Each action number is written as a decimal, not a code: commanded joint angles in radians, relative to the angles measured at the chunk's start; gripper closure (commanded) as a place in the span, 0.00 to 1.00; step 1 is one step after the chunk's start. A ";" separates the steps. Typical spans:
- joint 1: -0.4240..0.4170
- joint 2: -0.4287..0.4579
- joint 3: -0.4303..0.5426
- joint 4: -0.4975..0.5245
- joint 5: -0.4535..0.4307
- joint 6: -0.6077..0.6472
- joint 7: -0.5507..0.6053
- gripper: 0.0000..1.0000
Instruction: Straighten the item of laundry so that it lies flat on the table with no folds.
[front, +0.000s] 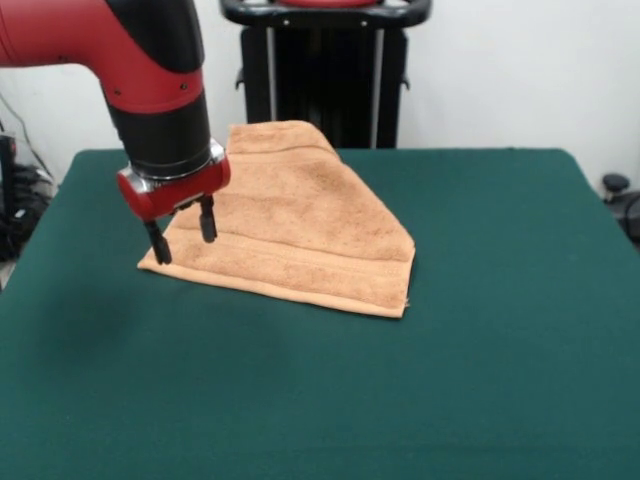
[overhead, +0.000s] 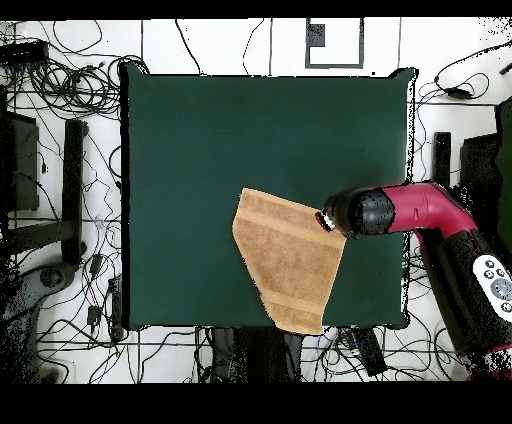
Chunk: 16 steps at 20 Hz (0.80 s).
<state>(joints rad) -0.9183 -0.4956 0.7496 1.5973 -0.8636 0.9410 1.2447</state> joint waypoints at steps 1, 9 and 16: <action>0.055 -0.039 0.072 -0.009 -0.001 0.045 -0.324 0.00; 0.057 -0.017 0.067 -0.068 0.007 0.081 -0.362 0.00; 0.051 0.018 0.061 -0.097 -0.001 0.074 -0.388 0.00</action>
<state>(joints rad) -0.9125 -0.5347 0.7552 1.5502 -0.8623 0.9412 1.2383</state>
